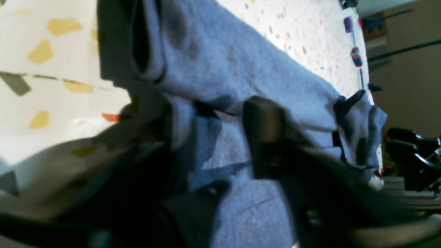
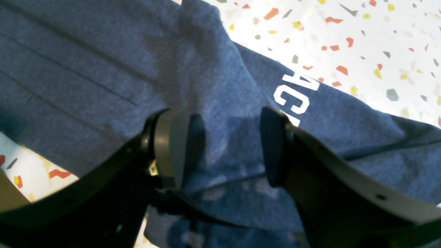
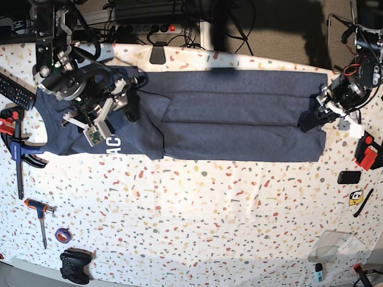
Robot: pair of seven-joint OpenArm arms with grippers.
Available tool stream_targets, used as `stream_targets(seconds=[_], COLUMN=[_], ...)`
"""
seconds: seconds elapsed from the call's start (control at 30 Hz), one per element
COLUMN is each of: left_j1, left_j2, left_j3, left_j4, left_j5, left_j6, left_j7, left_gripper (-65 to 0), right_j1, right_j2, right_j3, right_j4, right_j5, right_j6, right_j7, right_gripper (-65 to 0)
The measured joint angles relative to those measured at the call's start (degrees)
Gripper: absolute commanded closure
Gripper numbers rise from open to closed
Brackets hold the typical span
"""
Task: Fold the T-shirt properly
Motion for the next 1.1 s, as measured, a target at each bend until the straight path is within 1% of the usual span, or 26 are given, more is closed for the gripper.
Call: stream_targets(seconds=[0.03, 0.07, 0.3, 0.43, 0.53, 0.6, 0.67, 0.77, 0.83, 0.93, 1.0, 1.07, 1.1], left_j1=[0.0, 0.0, 0.0, -1.1, -2.8, -3.7, -4.3, -4.8, -4.5, -2.1, 0.1, 2.3, 3.5], left_j2=[0.0, 0.0, -0.1, -1.1, -2.2, -3.5, -4.6, -5.1, -4.7, -3.1, -1.0, 1.9, 3.7], left_j3=[0.0, 0.0, 0.0, 0.4, 0.7, 0.7, 0.7, 0.7, 0.7, 0.7, 0.6, 0.7, 0.8], left_j4=[0.1, 0.1, 0.1, 0.0, -0.4, -0.4, 0.4, 4.5, 7.8, 13.5, 17.9, 22.6, 25.0], left_j5=[0.5, 0.7, 1.0, 1.7, 2.7, 2.7, 0.7, -2.6, -3.7, -4.7, -4.5, -4.4, -4.4], left_j6=[0.0, 0.0, 0.0, 0.2, 1.2, 1.1, 1.2, 1.3, 1.2, 1.3, 2.5, 3.1, 3.2], left_j7=[0.0, 0.0, -0.4, 0.5, 3.2, 5.3, 7.5, 10.2, 12.5, 12.3, 12.5, 12.0, 10.9], left_gripper=[-3.9, 0.0, 0.0, 0.0, 0.0, 0.0, 0.0, 0.0, 0.0, 0.0, 0.0, 0.0, 0.0], right_j1=[0.0, 0.0, 0.0, 0.0, 0.0, 0.0, 0.0, 0.0, 0.0, 0.0, 0.0, 0.0, 0.0], right_j2=[0.0, 0.0, 0.0, 0.0, 0.0, 0.0, 0.0, 0.0, 0.0, 0.0, 0.0, -0.1, -0.1], right_j3=[0.0, 0.0, 0.0, 0.0, 0.0, 0.0, 0.0, 0.0, 0.0, 0.0, 0.0, 0.0, 0.0], right_j4=[0.0, 0.0, 0.0, 0.0, 0.0, 0.0, 0.0, 0.0, 0.0, 0.0, 0.1, 0.1, 0.1], right_j5=[0.0, 0.0, 0.0, 0.0, 0.0, 0.0, 0.0, 0.0, 0.0, 0.0, 0.0, 0.0, 0.0], right_j6=[0.0, 0.0, 0.0, 0.0, 0.0, 0.0, 0.0, 0.0, 0.0, 0.0, 0.0, 0.0, 0.0], right_j7=[0.0, 0.0, 0.0, 0.0, 0.0, 0.0, 0.0, 0.0, 0.0, 0.0, 0.0, 0.0, 0.3], right_gripper=[-34.1, -34.1, -34.1, -34.0, -34.0, -34.0, -34.0, -34.0, -34.0, -34.0, -34.0, -34.0, -34.0])
